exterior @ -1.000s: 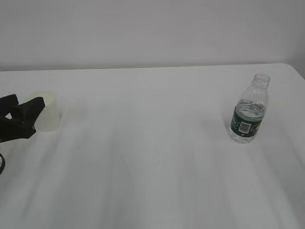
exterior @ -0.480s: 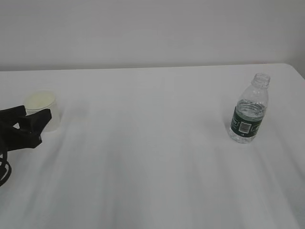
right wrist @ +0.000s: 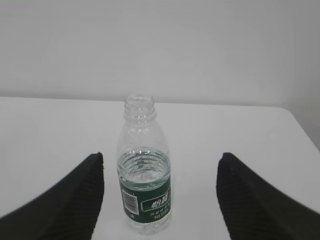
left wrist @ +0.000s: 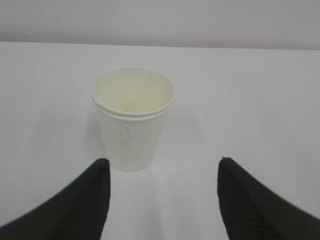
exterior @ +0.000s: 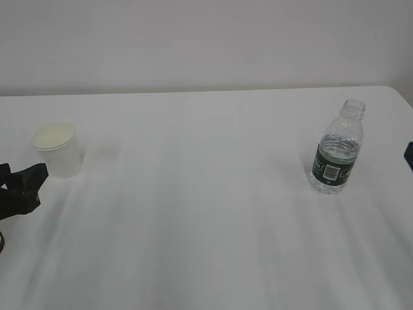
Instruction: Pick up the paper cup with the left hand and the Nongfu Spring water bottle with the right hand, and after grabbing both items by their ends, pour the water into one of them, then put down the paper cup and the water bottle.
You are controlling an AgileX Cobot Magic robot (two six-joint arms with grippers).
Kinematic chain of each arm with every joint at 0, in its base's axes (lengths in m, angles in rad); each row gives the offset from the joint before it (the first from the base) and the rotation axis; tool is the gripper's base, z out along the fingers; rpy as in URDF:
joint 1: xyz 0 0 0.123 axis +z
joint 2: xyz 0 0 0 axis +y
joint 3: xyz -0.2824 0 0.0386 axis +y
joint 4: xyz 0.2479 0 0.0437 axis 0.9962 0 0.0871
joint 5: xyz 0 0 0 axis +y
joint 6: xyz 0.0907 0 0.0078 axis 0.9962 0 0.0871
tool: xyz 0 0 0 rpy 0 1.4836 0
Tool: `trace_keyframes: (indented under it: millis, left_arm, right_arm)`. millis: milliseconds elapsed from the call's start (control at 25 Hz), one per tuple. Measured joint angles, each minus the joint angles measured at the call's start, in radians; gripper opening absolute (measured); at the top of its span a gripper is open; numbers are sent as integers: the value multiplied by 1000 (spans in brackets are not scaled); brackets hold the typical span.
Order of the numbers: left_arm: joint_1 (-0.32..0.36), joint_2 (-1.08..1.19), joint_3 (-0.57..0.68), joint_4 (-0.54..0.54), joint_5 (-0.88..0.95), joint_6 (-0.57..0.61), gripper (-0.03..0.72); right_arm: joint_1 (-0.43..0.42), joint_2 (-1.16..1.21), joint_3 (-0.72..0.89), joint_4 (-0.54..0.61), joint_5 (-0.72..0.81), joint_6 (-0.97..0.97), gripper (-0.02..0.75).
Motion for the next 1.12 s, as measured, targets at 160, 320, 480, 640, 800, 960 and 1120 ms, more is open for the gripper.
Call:
trace_keyframes:
  millis: [160, 320, 480, 640, 800, 960, 1120]
  left_arm:
    - [0, 0, 2, 0, 0, 0, 482]
    - [0, 0, 2, 0, 0, 0, 482]
    - [0, 0, 2, 0, -1, 0, 481]
    - [0, 0, 2, 0, -1, 0, 474]
    - [0, 0, 2, 6, -1, 0, 473]
    - [0, 0, 2, 8, -1, 0, 468]
    - [0, 0, 2, 10, -1, 0, 467]
  right_arm:
    - [0, 184, 0, -10, -161, 6, 536]
    - [0, 373, -9, -13, -294, 29, 536]
    - [0, 511, -17, -20, -307, 41, 536]
    - [0, 585, -41, -46, -307, 43, 536]
    - [0, 617, -78, -99, -312, 44, 571]
    - [0, 639, -111, -113, -314, 46, 655]
    - [0, 666, -139, -114, -316, 46, 670]
